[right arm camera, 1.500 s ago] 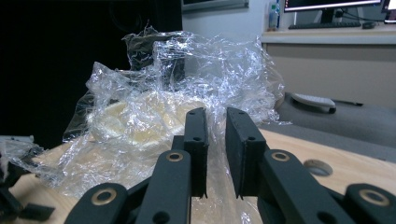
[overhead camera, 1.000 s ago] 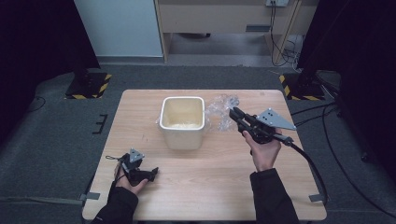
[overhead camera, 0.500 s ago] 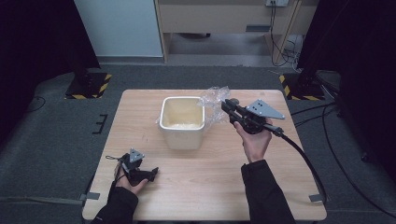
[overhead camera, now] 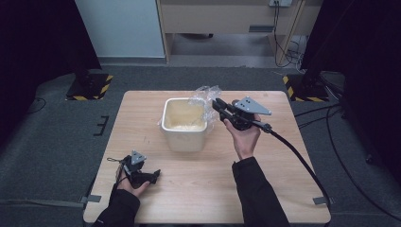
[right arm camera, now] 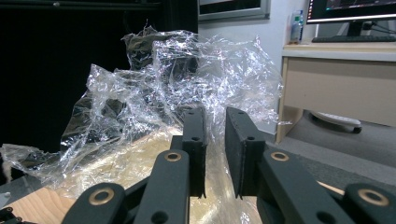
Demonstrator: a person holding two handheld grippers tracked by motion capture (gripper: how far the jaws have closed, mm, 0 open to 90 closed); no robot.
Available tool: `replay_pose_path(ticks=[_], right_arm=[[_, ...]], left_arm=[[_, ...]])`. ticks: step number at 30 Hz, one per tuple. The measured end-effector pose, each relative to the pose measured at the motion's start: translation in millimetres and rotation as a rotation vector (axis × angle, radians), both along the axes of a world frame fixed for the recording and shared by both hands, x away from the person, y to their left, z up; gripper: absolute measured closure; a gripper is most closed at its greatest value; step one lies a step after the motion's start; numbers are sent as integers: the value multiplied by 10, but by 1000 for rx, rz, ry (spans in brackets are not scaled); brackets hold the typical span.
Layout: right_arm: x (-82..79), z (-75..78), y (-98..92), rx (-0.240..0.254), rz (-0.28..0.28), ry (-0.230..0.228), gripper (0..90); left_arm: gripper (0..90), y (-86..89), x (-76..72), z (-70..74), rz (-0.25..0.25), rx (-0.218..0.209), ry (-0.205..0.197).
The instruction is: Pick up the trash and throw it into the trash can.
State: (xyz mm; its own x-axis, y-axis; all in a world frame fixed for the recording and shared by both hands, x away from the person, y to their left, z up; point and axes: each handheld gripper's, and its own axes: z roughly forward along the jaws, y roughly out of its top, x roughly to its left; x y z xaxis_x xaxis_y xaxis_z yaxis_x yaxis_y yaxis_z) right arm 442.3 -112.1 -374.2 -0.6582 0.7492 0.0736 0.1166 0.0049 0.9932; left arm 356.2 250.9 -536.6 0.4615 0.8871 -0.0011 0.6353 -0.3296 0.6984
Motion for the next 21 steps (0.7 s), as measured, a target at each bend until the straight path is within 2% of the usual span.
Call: replay_pose_path(ticks=[10, 21], right_arm=[[141, -33, 254, -13, 25, 3, 785], [256, -220, 477, -16, 37, 43, 783]], left_arm=[[0, -1, 2, 1, -2, 2, 1], [0, -1, 3, 1, -2, 2, 1]])
